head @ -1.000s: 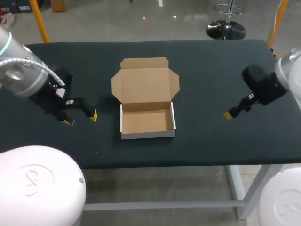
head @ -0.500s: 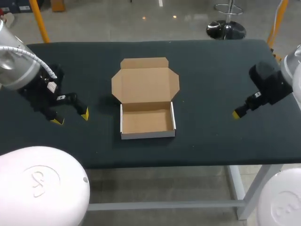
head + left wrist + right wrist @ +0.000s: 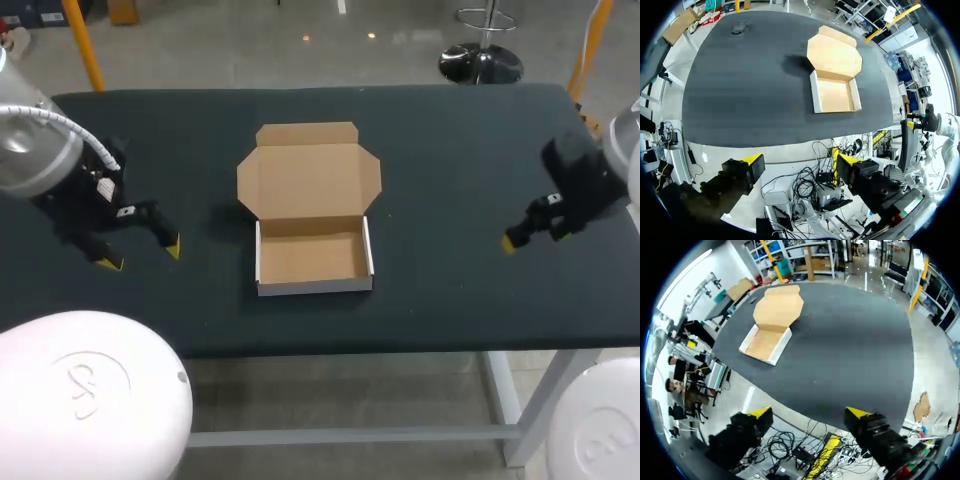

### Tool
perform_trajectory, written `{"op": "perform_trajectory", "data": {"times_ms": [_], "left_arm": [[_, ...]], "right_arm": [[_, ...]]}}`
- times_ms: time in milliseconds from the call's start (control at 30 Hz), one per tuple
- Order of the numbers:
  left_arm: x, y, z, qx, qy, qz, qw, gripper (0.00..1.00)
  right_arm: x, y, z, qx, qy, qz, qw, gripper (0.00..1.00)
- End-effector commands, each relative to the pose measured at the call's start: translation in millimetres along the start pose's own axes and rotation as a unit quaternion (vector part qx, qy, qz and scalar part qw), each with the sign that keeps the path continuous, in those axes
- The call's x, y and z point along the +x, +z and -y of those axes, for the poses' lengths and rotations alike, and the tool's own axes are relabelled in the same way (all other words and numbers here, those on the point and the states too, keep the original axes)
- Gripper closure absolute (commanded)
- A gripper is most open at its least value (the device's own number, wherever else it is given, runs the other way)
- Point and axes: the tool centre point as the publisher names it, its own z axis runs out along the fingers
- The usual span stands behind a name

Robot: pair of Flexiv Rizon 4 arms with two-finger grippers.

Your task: Assemble the packaging by folding the flat box into shape, placing the metal phone stand inside, and closing the box properly

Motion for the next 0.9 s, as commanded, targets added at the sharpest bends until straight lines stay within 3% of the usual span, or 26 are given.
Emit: {"op": "perform_trajectory", "data": {"times_ms": [33, 900], "left_arm": [[3.9, 0.7, -5.7, 0.008, -0.004, 0.011, 1.000, 0.00], [8.6, 1.8, -6.5, 0.026, -0.039, 0.057, 0.997, 0.00]], "right_arm": [[-1.6, -3.5, -2.6, 0.013, 0.010, 0.002, 1.000, 0.00], [-8.0, -13.5, 5.2, 0.042, 0.065, 0.025, 0.997, 0.00]]}}
